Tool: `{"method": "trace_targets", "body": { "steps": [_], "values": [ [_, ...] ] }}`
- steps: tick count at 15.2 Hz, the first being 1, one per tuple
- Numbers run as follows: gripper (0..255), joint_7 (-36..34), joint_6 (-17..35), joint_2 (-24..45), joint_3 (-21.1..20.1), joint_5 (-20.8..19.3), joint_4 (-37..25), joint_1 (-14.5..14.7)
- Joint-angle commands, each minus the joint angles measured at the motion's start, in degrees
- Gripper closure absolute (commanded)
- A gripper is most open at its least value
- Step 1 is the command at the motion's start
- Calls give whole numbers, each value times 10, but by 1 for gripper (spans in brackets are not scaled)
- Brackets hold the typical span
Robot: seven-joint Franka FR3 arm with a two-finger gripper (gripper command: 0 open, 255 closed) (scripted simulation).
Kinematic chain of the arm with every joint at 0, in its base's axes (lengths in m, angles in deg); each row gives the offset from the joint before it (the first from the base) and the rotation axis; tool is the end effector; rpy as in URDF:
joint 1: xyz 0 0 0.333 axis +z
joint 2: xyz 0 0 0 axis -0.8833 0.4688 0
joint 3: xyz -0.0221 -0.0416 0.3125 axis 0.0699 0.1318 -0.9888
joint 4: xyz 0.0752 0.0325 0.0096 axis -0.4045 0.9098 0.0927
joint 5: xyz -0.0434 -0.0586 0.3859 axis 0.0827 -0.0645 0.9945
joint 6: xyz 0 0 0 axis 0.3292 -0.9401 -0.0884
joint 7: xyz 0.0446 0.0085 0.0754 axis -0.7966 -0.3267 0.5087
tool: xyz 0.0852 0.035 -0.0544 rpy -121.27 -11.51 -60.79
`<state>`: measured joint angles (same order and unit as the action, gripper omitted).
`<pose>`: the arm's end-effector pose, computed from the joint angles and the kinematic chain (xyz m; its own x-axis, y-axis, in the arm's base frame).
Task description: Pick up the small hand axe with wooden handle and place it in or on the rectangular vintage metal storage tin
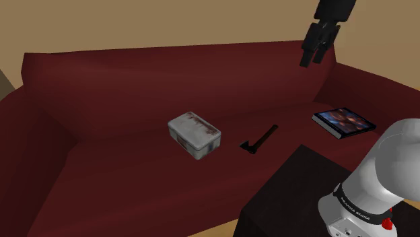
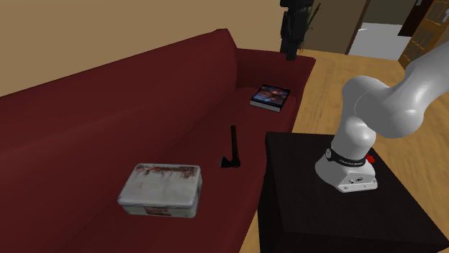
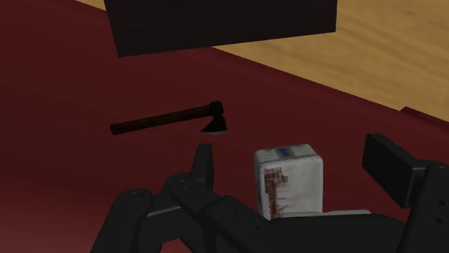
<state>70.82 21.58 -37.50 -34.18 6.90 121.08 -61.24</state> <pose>0.2910 -0.0214 0.6220 0.9995 -0.0305 -0.0087 -0.0311 -0.9953 -0.0917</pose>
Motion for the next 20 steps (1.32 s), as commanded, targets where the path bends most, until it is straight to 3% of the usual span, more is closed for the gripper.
{"method": "trace_targets", "body": {
  "steps": [1, 10, 20],
  "values": [
    [0, 0, 0, 0, 0, 0, 0, 0],
    [0, -142, 190, 58, -30, 13, 126, -57],
    [0, -298, 413, 199, -55, 18, 201, -118]
  ]
}}
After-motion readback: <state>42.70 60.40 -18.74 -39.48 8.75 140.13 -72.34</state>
